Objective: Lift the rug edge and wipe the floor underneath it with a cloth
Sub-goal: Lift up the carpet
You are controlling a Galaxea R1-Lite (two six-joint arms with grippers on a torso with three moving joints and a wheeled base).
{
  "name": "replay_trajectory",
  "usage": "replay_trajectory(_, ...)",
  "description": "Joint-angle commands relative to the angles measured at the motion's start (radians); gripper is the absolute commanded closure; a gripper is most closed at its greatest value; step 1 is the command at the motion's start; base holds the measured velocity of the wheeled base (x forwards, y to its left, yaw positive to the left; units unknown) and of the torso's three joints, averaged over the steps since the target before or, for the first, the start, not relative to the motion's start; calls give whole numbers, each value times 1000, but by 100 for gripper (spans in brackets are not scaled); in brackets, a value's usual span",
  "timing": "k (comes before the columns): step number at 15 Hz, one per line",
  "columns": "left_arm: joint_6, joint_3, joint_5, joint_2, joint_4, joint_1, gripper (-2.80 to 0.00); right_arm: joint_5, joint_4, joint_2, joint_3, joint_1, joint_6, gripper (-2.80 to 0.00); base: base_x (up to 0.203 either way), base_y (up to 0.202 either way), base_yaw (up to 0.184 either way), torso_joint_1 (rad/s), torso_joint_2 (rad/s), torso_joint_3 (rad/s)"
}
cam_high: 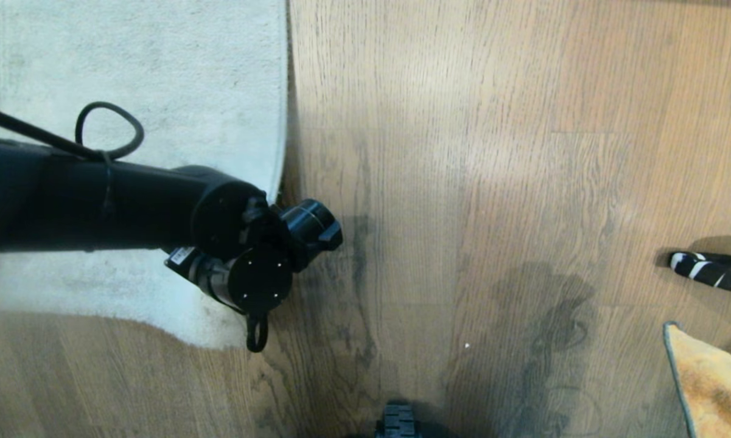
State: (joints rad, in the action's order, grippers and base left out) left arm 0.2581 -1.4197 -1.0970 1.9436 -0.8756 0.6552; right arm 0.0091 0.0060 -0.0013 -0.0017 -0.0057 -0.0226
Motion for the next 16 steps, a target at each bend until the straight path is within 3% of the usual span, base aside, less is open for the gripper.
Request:
replay_trajectory(1, 19, 40, -10, -1, -6, 19, -280, 1, 0, 1, 0, 0, 0, 0, 0, 0, 0, 0, 0, 0)
replay_trajectory(16, 45, 88, -11, -18, -5, 41, -280, 0, 0, 1, 0, 0, 0, 0, 0, 0, 0, 0, 0, 0)
